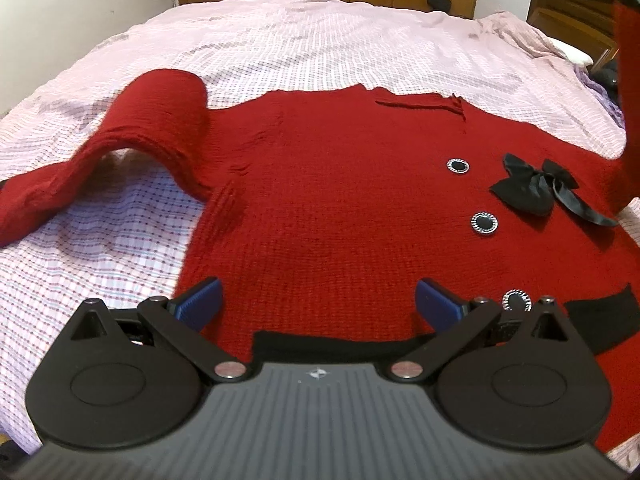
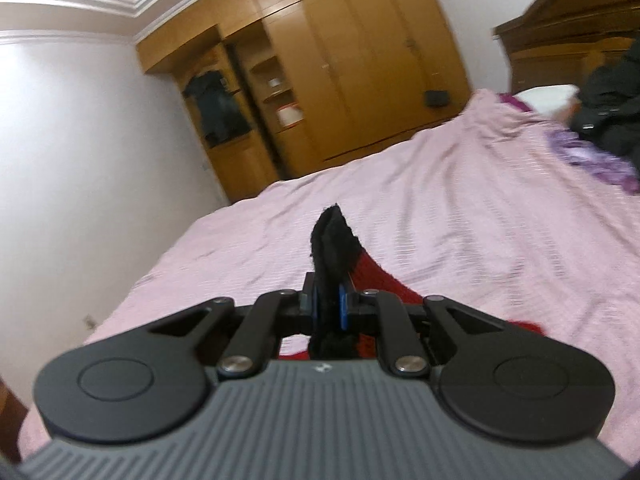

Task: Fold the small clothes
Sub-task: 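Lift the sleeve with the right gripper and lay it across the cardigan body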

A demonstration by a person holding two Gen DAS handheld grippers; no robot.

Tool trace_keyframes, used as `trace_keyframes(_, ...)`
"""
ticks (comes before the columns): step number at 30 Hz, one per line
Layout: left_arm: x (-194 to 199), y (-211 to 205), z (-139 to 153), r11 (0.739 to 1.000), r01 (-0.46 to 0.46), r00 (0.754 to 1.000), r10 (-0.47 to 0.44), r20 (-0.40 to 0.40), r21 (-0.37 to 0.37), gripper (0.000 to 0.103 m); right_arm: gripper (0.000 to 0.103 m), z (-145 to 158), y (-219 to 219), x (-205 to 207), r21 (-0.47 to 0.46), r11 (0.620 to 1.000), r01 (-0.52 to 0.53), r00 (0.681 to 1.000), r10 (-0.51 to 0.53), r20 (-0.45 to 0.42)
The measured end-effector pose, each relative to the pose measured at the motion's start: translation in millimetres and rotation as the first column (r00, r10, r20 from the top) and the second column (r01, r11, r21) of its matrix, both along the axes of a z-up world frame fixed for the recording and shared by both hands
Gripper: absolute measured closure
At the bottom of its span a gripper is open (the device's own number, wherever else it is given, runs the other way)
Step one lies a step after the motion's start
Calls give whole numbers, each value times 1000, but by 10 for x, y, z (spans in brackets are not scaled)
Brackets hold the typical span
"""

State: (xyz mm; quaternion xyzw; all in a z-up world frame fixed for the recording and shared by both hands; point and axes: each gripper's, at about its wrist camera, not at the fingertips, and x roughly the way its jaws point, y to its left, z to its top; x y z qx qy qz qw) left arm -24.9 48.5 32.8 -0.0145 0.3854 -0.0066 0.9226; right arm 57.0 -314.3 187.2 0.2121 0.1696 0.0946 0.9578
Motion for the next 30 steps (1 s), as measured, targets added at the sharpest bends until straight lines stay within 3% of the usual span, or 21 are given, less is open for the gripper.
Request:
trace_keyframes(5,-41,134,-6,1000,-10,1000,11,3,-15,0,90,84,490,193,-13,997,-78,997,78,5)
trace_keyframes(11,-49,242,-41,999,-16,1000,15,-1,-51,0,90,30,1053,384,-21,981,-192,980,191,-64)
trace_keyframes(14,-28,252,-91,998,-23,1000,22,-11,-59,0,90,-90,1320,457,-1,971,-241,964,239,-117)
trace_keyframes(20,-49,161,-132,1000,-10,1000,10,-3,-5,0,90,-476,1848,568,25,948,-318,922,315,-223)
trace_keyframes(30,-73,161,-140,1000,-6,1000,6,1,-16,0,90,-885,2414,634,15,907,-420,851,399,-341)
